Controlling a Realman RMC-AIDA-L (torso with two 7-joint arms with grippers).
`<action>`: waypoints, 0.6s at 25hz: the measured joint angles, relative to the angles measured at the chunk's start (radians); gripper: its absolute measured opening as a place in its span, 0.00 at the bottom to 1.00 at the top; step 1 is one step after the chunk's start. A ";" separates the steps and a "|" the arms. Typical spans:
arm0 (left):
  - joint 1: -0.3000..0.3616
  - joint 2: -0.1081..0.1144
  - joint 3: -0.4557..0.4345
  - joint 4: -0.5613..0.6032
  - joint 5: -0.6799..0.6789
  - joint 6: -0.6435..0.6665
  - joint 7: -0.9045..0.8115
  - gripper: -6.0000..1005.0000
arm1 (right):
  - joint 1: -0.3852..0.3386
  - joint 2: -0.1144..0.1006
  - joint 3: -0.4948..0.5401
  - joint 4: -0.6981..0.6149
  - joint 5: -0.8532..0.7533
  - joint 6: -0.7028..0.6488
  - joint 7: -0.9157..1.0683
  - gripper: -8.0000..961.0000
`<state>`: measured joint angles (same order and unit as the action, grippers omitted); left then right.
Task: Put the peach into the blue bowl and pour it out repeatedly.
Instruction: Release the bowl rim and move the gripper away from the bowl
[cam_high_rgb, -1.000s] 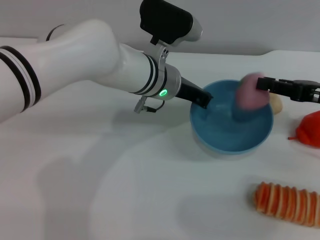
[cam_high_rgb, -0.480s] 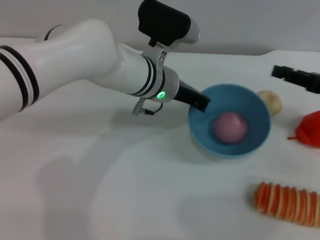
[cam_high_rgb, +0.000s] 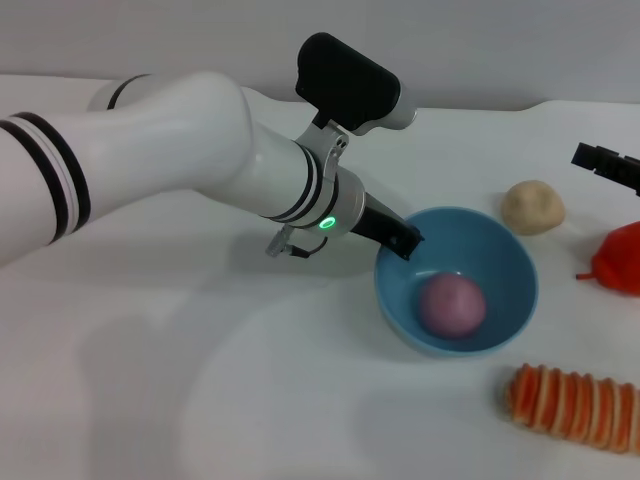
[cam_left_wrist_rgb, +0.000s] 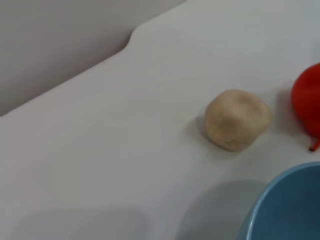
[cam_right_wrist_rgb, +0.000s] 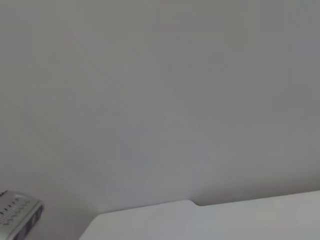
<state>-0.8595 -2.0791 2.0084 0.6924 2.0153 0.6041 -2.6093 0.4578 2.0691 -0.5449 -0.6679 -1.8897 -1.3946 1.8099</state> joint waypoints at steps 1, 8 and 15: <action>0.002 0.000 0.000 0.000 0.000 -0.005 0.000 0.00 | 0.000 0.000 0.000 0.007 0.006 0.000 -0.001 0.51; 0.006 0.000 0.044 -0.006 -0.001 -0.033 0.007 0.03 | -0.002 0.000 0.005 0.040 0.046 0.005 -0.036 0.51; 0.007 0.005 0.039 0.002 -0.001 -0.040 0.007 0.10 | 0.000 -0.002 0.005 0.051 0.058 0.010 -0.052 0.51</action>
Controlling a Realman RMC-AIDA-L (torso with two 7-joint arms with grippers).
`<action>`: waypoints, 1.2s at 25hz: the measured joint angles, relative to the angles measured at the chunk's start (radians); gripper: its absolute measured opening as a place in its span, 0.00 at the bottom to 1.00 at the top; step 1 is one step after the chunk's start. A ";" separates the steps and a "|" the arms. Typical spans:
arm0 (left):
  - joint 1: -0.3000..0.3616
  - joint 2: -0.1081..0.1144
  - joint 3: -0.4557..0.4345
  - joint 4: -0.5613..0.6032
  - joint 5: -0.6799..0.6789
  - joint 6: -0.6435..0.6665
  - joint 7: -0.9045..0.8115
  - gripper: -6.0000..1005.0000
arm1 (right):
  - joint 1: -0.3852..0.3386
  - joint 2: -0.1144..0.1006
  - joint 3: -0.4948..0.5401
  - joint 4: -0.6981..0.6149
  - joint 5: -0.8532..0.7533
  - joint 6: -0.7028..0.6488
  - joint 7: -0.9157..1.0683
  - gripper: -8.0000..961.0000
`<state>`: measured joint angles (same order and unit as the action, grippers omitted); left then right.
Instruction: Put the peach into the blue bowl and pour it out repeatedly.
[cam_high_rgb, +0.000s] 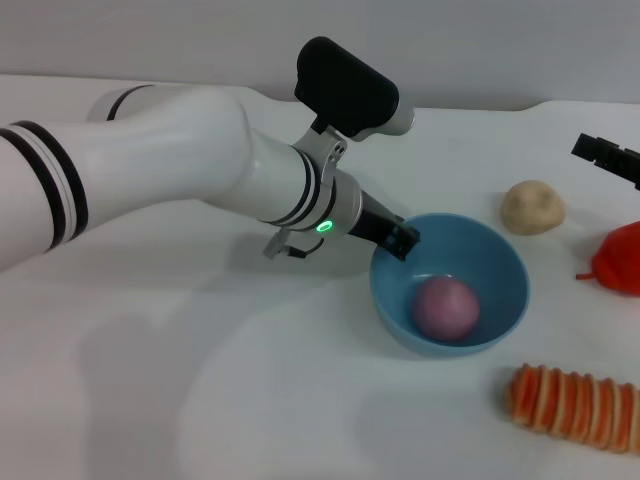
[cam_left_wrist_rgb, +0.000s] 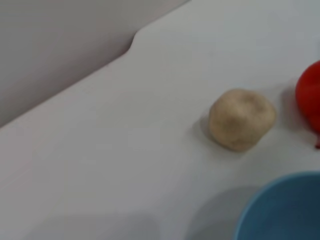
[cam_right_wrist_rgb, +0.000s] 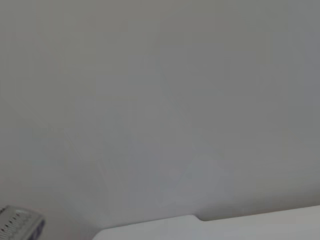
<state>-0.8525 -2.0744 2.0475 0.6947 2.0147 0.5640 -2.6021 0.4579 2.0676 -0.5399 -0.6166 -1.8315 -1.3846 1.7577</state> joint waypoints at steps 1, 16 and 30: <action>0.000 0.000 -0.001 0.003 0.001 -0.006 -0.001 0.11 | 0.000 0.000 0.000 0.000 0.000 0.003 -0.002 0.51; 0.096 0.011 -0.064 0.123 0.012 -0.335 0.006 0.61 | -0.058 0.004 0.036 0.048 0.150 0.045 -0.319 0.51; 0.296 0.001 0.229 0.040 0.008 -1.116 -0.003 0.81 | -0.104 0.007 0.044 0.412 0.700 0.253 -1.200 0.51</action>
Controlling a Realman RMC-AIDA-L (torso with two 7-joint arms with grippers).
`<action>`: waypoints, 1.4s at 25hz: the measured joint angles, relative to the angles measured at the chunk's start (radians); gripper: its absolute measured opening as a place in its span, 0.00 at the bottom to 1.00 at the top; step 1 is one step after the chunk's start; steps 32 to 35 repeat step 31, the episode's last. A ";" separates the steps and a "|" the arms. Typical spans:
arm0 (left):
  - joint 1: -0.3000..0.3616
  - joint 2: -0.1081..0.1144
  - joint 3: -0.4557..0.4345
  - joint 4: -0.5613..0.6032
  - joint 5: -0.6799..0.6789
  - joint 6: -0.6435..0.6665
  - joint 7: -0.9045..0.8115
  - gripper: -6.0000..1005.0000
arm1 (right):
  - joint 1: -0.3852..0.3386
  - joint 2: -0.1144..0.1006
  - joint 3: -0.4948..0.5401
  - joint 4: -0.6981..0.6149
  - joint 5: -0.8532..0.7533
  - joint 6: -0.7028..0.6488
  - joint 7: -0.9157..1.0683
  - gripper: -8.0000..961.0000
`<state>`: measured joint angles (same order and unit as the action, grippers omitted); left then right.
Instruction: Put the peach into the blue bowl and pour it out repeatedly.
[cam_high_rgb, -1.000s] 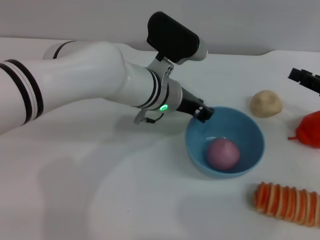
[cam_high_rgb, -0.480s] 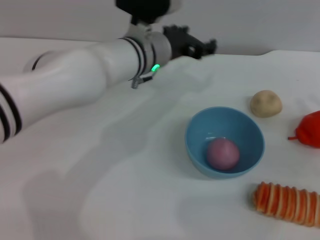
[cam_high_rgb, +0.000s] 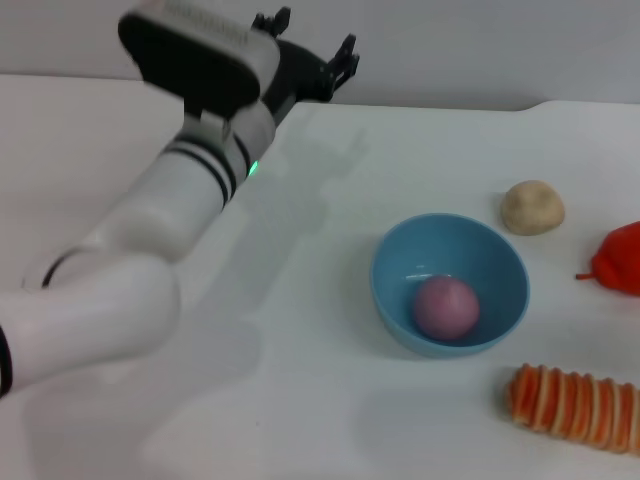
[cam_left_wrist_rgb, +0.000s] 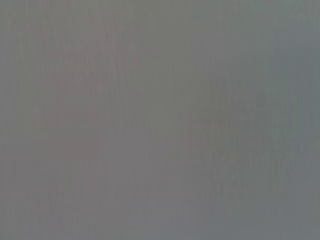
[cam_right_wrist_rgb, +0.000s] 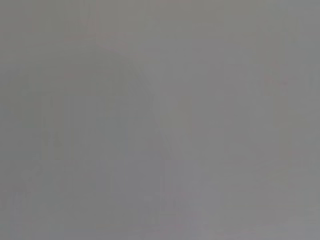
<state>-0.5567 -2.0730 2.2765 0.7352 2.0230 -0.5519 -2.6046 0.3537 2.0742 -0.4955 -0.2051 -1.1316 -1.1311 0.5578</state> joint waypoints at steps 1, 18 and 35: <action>0.000 0.000 0.000 0.000 0.000 0.000 0.000 0.81 | 0.000 0.000 0.000 0.000 0.000 0.000 0.000 0.51; 0.054 -0.001 0.129 -0.046 -0.003 -0.104 -0.094 0.81 | -0.026 0.004 0.000 0.131 0.206 -0.064 -0.044 0.51; 0.065 -0.002 0.152 -0.061 0.003 -0.110 -0.095 0.81 | -0.025 0.005 0.002 0.145 0.208 -0.103 -0.041 0.51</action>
